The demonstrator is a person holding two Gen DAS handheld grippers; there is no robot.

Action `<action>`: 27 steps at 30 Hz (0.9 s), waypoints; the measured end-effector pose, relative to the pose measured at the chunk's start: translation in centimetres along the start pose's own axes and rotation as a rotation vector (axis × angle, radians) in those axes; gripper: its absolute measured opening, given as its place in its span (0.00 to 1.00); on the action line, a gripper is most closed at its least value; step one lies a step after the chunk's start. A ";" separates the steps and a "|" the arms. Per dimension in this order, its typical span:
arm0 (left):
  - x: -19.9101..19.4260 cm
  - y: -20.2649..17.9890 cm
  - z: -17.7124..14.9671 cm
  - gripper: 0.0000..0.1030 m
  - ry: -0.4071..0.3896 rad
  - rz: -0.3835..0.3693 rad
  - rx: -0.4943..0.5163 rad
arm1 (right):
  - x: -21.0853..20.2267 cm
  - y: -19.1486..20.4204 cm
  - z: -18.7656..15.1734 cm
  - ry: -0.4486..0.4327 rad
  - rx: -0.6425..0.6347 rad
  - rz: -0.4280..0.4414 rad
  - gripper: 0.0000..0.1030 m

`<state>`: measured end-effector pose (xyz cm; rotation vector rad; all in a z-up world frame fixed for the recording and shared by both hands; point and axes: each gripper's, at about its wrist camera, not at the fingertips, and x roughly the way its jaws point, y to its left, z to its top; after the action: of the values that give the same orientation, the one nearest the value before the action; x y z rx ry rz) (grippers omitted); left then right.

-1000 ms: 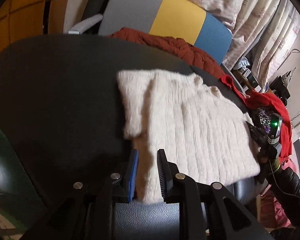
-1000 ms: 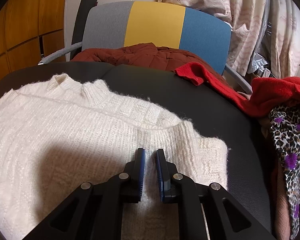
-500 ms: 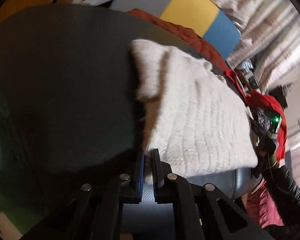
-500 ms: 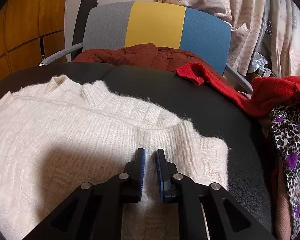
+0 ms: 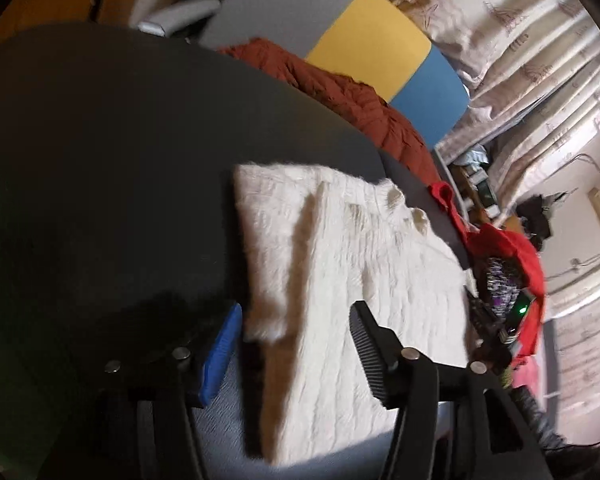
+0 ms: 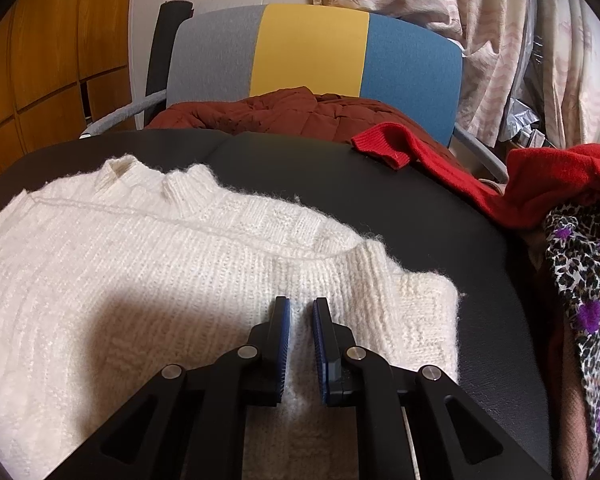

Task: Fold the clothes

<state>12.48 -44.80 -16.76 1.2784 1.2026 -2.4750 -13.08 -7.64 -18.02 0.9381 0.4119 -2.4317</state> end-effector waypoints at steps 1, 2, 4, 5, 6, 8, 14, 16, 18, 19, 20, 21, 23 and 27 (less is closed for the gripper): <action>0.7 0.3 0.5 0.57 0.029 -0.003 -0.017 | 0.0 0.0 0.0 0.000 0.002 0.003 0.12; 1.3 0.4 0.8 0.57 0.049 0.004 -0.023 | 0.0 -0.1 0.0 0.000 0.004 0.006 0.12; 2.2 1.0 1.3 0.58 0.067 0.007 -0.029 | 0.0 -0.2 0.0 0.000 0.009 0.011 0.12; 2.6 1.3 1.7 0.58 0.072 0.006 -0.038 | 0.1 -0.2 0.0 -0.001 0.011 0.014 0.12; 3.0 1.6 1.7 0.58 0.082 0.000 -0.045 | 0.1 -0.3 0.0 -0.001 0.013 0.017 0.12; 3.5 1.8 2.0 0.58 0.085 -0.017 -0.047 | 0.1 -0.4 0.0 0.000 0.019 0.024 0.12; 4.0 0.8 1.9 0.42 0.083 -0.016 0.021 | 0.1 -0.5 0.0 0.003 0.031 0.039 0.12; 4.8 0.1 1.5 0.25 0.112 -0.014 0.041 | 0.2 -0.6 0.1 0.006 0.034 0.043 0.12; 4.8 -0.5 1.3 0.21 0.089 0.006 0.069 | 0.2 -0.8 0.1 0.009 0.041 0.051 0.12; 4.5 -0.3 1.3 0.19 0.077 0.009 0.062 | 0.3 -0.8 0.2 0.013 0.044 0.057 0.12; 4.2 -0.1 1.4 0.18 0.065 0.010 0.048 | 0.3 -0.9 0.3 0.018 0.047 0.063 0.12; 3.9 0.2 1.5 0.18 0.054 0.011 0.034 | 0.2 -1.1 0.5 0.028 0.049 0.077 0.12; 2.7 0.7 2.0 0.17 0.021 0.016 0.021 | -0.5 -1.5 1.0 0.049 0.031 0.127 0.13; 0.8 0.7 2.7 0.17 -0.020 0.053 0.034 | -3.4 -2.6 2.0 0.084 -0.048 0.246 0.12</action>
<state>10.54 -46.92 -16.83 1.2731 1.1124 -2.4747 -13.40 -5.17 -14.01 1.0093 0.3594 -2.1576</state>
